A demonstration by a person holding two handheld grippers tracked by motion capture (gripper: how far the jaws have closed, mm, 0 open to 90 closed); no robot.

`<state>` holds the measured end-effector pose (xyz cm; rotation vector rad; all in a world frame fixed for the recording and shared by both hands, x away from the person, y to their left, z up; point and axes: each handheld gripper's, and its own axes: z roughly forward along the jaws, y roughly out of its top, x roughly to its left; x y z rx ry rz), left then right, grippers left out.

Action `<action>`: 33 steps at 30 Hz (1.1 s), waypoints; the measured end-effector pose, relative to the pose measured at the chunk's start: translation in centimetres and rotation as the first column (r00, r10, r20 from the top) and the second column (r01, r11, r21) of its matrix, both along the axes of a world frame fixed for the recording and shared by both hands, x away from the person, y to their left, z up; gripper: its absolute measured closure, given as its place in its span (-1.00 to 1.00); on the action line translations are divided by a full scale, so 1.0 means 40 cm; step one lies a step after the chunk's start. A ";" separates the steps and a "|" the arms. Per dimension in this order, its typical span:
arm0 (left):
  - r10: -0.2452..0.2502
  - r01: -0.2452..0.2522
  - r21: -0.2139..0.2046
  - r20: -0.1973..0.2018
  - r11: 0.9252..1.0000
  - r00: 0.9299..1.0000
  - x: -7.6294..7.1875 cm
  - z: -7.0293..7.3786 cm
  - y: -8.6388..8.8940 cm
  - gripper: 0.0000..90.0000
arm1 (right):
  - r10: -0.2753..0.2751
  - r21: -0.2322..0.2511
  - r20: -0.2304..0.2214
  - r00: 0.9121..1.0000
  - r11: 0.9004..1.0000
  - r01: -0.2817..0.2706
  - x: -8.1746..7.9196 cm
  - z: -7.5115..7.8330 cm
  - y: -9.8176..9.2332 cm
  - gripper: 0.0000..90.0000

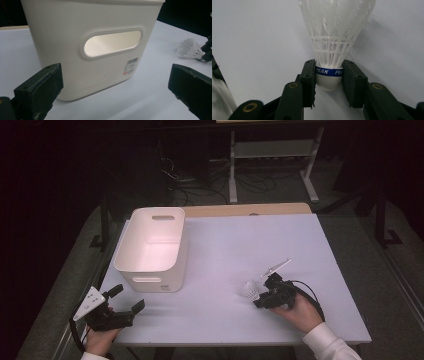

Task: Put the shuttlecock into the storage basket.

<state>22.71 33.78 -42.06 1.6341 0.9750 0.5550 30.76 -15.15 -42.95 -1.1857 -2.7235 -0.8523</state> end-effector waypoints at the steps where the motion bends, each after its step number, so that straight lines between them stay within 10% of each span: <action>1: 0.000 0.000 0.001 0.000 1.000 1.000 0.000 0.000 0.000 -1.00 | 0.004 0.001 -0.001 1.000 1.000 -0.004 -0.001 0.001 0.000 0.40; 33: -0.002 0.002 -0.001 -0.001 1.000 1.000 0.000 0.000 0.001 -1.00 | 0.009 0.077 0.064 0.998 0.997 -0.013 0.017 0.074 0.025 0.40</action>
